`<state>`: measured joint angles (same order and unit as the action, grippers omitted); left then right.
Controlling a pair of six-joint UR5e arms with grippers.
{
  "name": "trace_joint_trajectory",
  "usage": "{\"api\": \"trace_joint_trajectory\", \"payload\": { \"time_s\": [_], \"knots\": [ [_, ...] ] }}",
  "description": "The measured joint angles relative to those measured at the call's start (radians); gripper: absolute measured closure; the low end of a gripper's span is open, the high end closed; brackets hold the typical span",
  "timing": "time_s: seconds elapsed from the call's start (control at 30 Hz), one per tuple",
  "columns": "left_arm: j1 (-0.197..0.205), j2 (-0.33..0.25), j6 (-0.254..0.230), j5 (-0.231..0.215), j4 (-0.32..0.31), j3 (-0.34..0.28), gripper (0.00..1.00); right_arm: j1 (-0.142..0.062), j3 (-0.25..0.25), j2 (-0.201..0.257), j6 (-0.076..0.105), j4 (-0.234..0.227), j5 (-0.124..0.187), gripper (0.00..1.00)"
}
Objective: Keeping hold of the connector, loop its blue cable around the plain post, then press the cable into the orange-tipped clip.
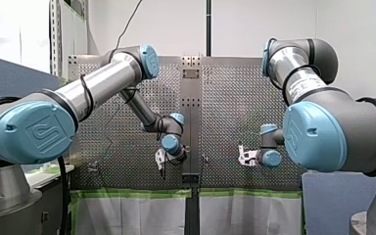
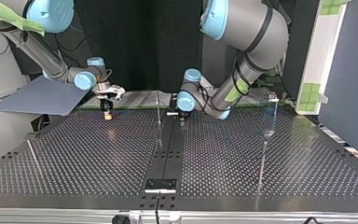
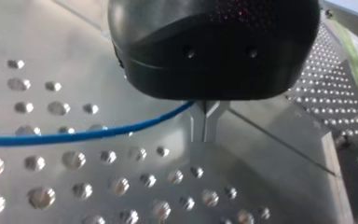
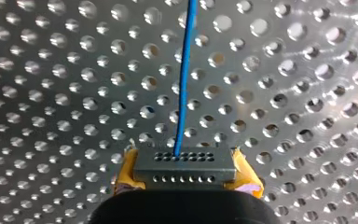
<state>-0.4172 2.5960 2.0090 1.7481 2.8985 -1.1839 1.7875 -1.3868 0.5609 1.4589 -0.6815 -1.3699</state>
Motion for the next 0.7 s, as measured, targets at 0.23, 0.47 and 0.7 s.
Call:
{"api": "trace_joint_trajectory", "payload": {
  "time_s": [0.23, 0.47, 0.7],
  "knots": [
    [0.008, 0.000, 0.000, 0.006, -0.009, -0.001, 1.00, -0.005, 0.028, -0.001, 0.004, 0.000, 0.019, 1.00],
    [0.007, 0.000, -0.006, 0.007, -0.013, -0.002, 1.00, -0.010, 0.038, -0.003, 0.010, -0.003, 0.030, 1.00],
    [-0.010, -0.001, -0.055, -0.032, -0.015, -0.048, 1.00, -0.011, 0.038, -0.005, 0.009, 0.005, 0.031, 1.00]
  ]
}}
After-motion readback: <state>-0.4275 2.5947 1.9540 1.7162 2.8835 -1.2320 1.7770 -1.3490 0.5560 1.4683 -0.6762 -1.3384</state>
